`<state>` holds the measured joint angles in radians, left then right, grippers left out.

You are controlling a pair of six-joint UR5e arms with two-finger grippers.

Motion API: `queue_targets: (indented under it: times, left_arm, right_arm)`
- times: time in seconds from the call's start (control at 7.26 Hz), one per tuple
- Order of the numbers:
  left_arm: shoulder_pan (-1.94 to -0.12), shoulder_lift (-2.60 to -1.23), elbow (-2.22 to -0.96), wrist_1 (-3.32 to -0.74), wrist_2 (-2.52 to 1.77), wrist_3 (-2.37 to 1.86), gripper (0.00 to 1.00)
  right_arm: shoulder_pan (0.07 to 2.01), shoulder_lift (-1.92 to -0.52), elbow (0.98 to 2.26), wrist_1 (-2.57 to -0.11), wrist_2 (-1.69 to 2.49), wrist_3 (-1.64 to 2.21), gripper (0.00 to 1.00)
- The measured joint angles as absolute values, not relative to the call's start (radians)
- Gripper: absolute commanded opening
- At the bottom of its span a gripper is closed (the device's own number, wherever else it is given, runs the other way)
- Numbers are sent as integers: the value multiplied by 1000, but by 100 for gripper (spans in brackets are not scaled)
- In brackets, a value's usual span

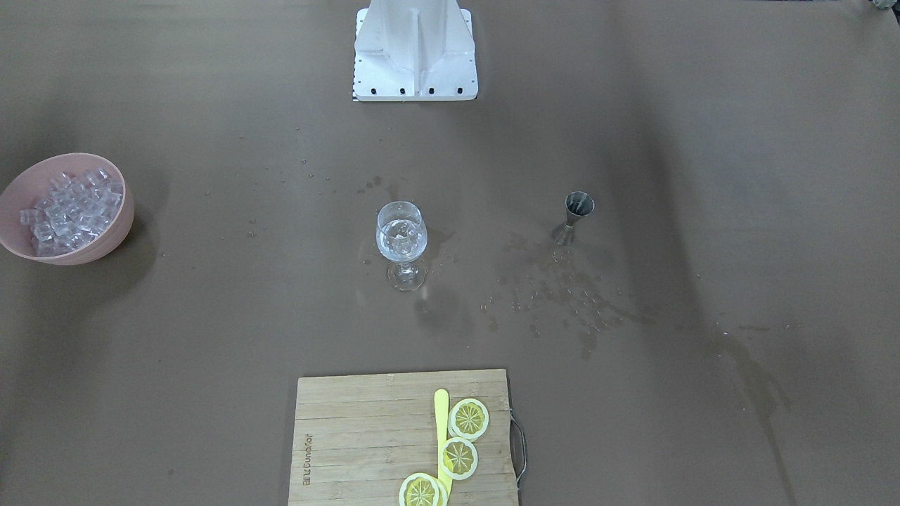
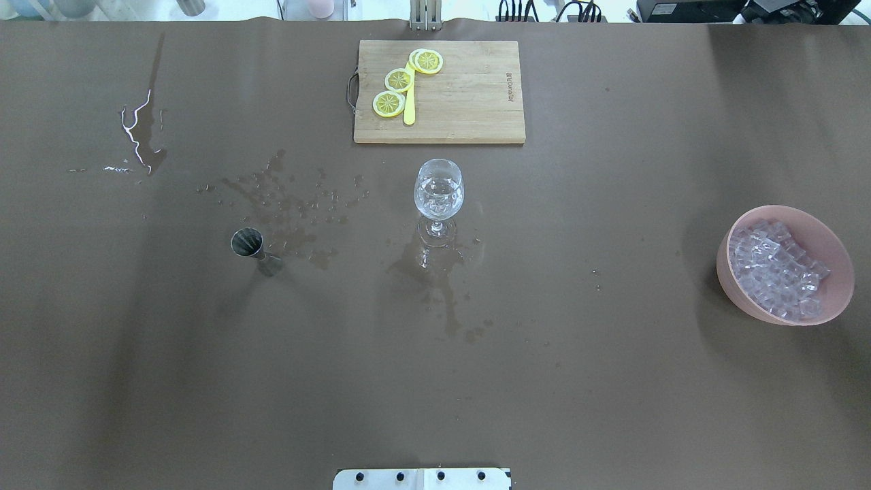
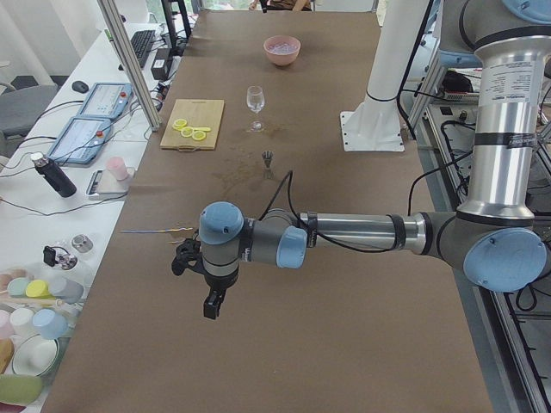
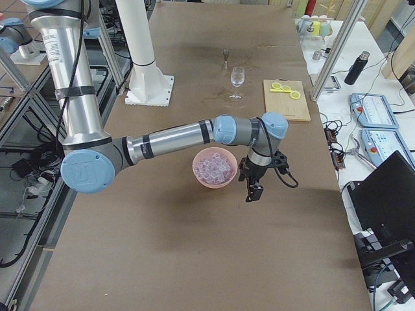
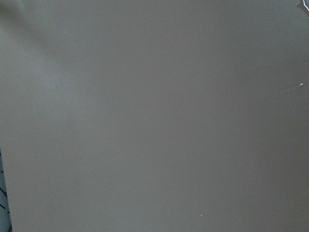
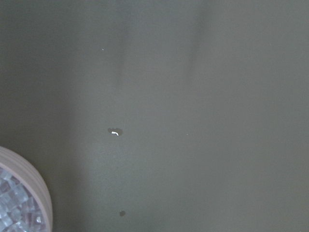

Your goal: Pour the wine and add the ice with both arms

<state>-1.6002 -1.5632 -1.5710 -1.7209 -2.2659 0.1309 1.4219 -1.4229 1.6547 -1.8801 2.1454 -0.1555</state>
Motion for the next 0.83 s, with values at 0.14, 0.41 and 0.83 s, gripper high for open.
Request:
queue_targets:
  times: [0.14,0.41,0.83]
  left_arm:
    - [-1601,-1555,-1568,-1719,-2275,129,98]
    - [-1600,-1551,-1566,-1700,-2281,120,98]
    - [-1602,-1550,-1612,-1635,-2285,115,98]
  right_arm:
    - [1429,-1456,1644,-1837,2148,-152,100]
    - [1458,-1544,1634,-1692,2166,-143,100]
    - [1507,-1567,1625,-1656,2248,-132,100]
